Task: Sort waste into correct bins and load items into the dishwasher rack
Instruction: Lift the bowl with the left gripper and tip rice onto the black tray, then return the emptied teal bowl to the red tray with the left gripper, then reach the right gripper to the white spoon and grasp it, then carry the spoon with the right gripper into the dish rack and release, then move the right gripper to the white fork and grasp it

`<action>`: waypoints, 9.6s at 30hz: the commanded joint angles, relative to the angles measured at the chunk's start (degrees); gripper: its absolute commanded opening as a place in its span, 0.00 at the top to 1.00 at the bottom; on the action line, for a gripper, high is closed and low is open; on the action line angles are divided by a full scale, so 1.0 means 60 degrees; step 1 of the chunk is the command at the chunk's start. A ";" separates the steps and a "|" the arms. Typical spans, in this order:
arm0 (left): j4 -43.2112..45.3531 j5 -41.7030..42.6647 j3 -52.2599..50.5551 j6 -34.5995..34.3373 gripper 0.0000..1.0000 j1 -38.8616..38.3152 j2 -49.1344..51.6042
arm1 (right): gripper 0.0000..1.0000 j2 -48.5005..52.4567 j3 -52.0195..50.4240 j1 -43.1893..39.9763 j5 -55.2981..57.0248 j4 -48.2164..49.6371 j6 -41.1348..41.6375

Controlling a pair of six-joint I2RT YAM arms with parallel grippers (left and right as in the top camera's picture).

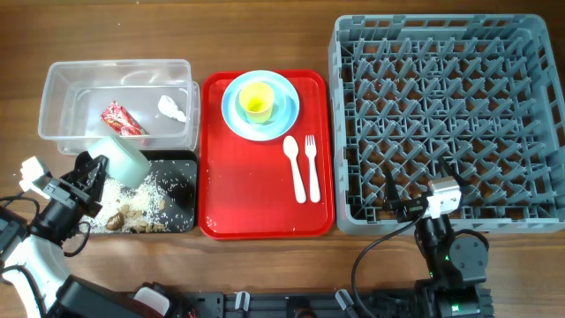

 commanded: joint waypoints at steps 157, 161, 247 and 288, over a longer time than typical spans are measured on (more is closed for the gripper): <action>-0.2925 -1.3639 0.5941 -0.3690 0.00 -0.6663 0.0262 | 0.86 1.9923 1.3748 0.5880 0.0652 -0.7737 0.5676; -0.2925 -1.3639 0.5941 -0.3690 0.00 -0.6663 0.0262 | 0.96 1.9919 1.3755 0.5880 0.0262 -0.7792 0.5763; -0.2925 -1.3639 0.5941 -0.3690 0.00 -0.6663 0.0262 | 0.72 1.7413 1.4058 0.5166 0.1621 -0.8943 0.5504; -0.2925 -1.3639 0.5941 -0.3690 0.00 -0.6663 0.0262 | 0.96 1.8899 1.3919 0.5184 0.1552 -0.8848 0.5482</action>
